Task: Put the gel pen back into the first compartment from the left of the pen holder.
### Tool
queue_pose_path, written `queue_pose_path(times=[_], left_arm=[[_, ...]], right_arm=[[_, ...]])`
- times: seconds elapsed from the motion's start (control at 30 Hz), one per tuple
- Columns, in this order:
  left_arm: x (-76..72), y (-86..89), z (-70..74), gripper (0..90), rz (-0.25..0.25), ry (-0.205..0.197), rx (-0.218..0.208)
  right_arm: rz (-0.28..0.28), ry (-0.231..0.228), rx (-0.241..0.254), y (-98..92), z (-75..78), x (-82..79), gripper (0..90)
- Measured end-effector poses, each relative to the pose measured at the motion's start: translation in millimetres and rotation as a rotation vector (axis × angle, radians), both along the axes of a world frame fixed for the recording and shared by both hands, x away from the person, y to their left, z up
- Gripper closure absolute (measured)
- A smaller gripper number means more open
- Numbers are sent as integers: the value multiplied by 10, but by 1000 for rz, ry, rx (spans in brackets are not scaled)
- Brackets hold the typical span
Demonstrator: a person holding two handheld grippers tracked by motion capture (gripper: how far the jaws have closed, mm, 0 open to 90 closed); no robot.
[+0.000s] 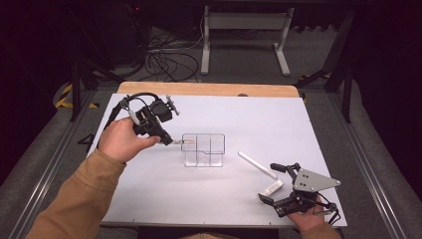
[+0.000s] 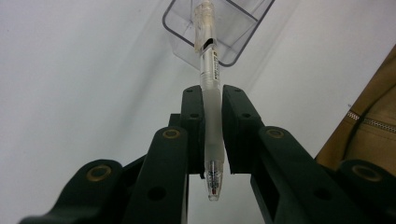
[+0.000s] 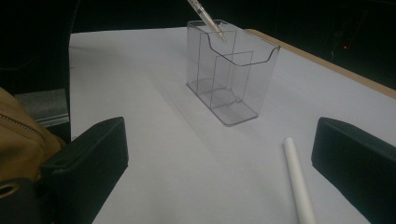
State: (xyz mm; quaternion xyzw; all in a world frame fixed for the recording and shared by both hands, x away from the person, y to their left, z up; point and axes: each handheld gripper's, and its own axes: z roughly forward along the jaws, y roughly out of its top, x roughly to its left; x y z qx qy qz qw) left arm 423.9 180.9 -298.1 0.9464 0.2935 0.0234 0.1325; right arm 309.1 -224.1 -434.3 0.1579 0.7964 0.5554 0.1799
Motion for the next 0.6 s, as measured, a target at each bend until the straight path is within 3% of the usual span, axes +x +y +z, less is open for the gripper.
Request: queue_pose_path(times=[0.6], left_arm=[[69, -129, -46, 794, -7, -27, 26]], right_arm=[[8, 2, -6, 3, -8, 5, 43]])
